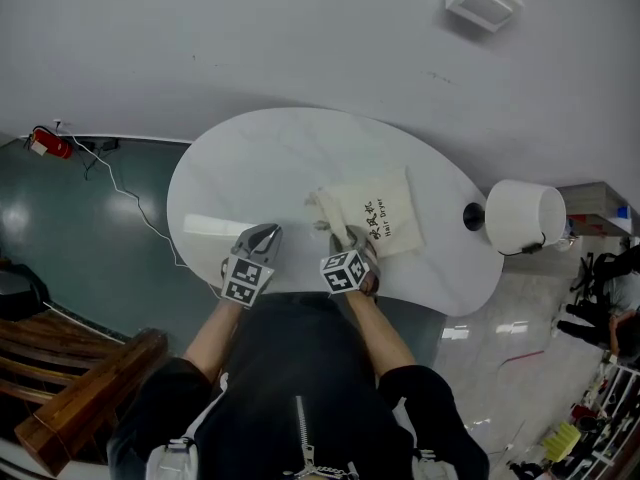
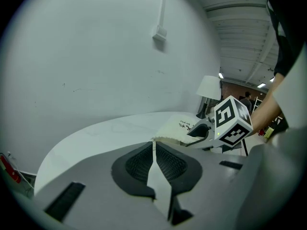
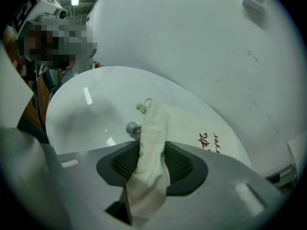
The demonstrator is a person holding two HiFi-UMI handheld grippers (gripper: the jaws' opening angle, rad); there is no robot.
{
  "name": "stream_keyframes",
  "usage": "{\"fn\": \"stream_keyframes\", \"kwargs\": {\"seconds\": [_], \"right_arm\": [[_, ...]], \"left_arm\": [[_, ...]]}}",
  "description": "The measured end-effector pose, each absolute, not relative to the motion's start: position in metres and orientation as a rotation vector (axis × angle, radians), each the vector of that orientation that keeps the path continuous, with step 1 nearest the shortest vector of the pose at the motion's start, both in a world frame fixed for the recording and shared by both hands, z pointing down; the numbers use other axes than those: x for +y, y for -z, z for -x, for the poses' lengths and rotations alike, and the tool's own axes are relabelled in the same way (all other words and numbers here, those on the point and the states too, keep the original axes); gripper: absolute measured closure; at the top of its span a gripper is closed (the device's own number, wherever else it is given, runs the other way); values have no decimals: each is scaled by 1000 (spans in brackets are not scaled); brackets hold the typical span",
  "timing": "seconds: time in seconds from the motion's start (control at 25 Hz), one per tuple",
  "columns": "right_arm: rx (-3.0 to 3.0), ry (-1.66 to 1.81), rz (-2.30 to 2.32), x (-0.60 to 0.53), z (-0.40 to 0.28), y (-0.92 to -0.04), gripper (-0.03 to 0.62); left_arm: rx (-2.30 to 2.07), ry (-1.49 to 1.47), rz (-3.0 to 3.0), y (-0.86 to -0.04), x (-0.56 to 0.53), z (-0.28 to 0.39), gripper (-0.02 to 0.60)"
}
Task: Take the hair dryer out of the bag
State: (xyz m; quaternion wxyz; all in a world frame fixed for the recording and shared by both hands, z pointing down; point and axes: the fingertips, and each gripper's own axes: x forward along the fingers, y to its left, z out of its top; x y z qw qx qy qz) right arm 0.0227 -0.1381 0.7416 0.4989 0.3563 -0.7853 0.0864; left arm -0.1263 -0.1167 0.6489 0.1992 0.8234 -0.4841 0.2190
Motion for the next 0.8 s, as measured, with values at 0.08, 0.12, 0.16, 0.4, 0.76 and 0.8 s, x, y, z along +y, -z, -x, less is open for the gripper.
{"fn": "stream_keyframes", "kwargs": {"seconds": [0.08, 0.12, 0.16, 0.4, 0.76, 0.8], "right_arm": [[-1907, -225, -872, -140, -25, -738, 449], [-1911, -233, -877, -141, -25, -736, 458], [-1915, -240, -883, -142, -26, -733, 465], [-1938, -312, -909, -144, -30, -721, 479], [-1967, -344, -928, -148, -36, -702, 500], [-1972, -349, -928, -148, -37, -700, 502]], "left_arm": [[-1332, -631, -2318, -651, -117, 122, 555], [-1318, -639, -2328, -652, -117, 119, 555], [-1302, -645, -2341, -652, -117, 115, 555], [-1226, -673, -2405, -653, -119, 95, 554], [-1147, -679, -2467, -652, -124, 68, 554], [-1143, -685, -2472, -652, -125, 66, 554]]}}
